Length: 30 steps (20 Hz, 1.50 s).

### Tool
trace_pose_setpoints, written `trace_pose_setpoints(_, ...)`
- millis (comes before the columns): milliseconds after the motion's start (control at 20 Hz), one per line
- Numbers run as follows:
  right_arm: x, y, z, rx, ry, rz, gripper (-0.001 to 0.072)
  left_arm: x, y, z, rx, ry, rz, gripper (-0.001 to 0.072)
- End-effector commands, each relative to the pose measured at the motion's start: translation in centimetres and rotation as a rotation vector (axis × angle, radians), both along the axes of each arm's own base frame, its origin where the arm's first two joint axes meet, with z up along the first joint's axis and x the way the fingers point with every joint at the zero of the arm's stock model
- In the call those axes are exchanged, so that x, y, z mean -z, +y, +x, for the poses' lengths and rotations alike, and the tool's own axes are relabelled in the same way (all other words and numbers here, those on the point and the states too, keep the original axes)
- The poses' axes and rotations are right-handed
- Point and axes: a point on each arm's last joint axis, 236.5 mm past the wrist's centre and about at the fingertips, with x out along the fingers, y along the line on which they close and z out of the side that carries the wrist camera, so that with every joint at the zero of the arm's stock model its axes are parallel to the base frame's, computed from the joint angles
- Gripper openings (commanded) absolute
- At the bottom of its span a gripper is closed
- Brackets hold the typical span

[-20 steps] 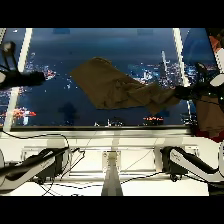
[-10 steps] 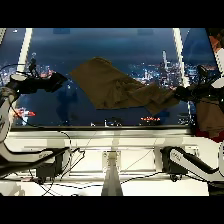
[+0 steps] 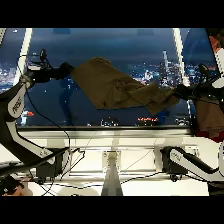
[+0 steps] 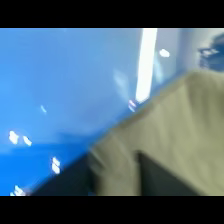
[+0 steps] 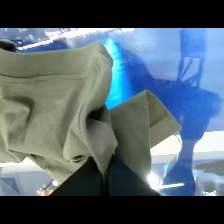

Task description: Fold the clothes and pants, and hang the long-sleeved shirts on hangers.

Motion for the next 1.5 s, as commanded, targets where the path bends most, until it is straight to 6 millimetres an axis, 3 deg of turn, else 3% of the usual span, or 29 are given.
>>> trace_pose_setpoints(0,-0.4,0.6,0.6,0.015,-0.023,0.034,0.0018,-0.1,-0.1,2.0,-0.037,-0.052,0.044,0.0056)
trace_pose_setpoints(50,-0.6,0.6,0.7,0.015,-0.028,0.035,0.0018,-0.5,-0.2,2.0,-0.032,-0.058,0.042,0.0014)
trace_pose_setpoints(150,-1.4,0.4,1.3,0.015,-0.050,0.028,0.0018,-3.2,0.2,2.5,-0.037,-0.104,0.044,0.0013)
trace_pose_setpoints(250,-3.0,-0.3,2.5,0.012,-0.095,0.001,0.0018,-8.4,1.7,3.0,-0.030,-0.220,0.094,0.0013)
trace_pose_setpoints(400,-5.7,-2.8,4.0,-0.001,-0.150,-0.111,0.0018,-18.8,5.5,2.0,-0.034,-0.414,0.245,0.0012)
trace_pose_setpoints(500,-7.5,-3.8,4.7,-0.007,-0.182,-0.160,0.0018,-26.3,8.4,-0.6,-0.027,-0.545,0.433,0.0012)
trace_pose_setpoints(600,-9.8,-3.2,5.5,-0.010,-0.226,-0.137,0.0018,-33.3,10.5,-3.9,-0.070,-0.646,0.570,0.0012)
trace_pose_setpoints(800,-15.6,-2.8,6.2,-0.016,-0.348,-0.160,0.0018,-43.4,14.4,-11.7,-0.205,-0.767,0.826,0.0013)
trace_pose_setpoints(950,-20.5,-1.7,5.5,-0.027,-0.459,-0.169,0.0017,-48.2,15.7,-17.3,-0.296,-0.820,0.934,0.0013)
trace_pose_setpoints(1100,-25.9,1.0,3.6,-0.057,-0.600,-0.140,0.0018,-50.9,15.3,-22.0,-0.328,-0.850,0.987,0.0013)
trace_pose_setpoints(1200,-28.6,3.3,1.1,-0.126,-0.674,-0.139,0.0017,-52.0,15.2,-24.7,-0.354,-0.861,1.011,0.0013)
trace_pose_setpoints(1350,-31.0,6.1,-3.2,-0.191,-0.720,-0.140,0.0017,-53.0,14.8,-27.5,-0.383,-0.872,1.026,0.0012)
trace_pose_setpoints(1450,-31.2,7.3,-5.8,-0.229,-0.710,-0.146,0.0017,-53.2,14.8,-27.9,-0.408,-0.873,0.995,0.0012)
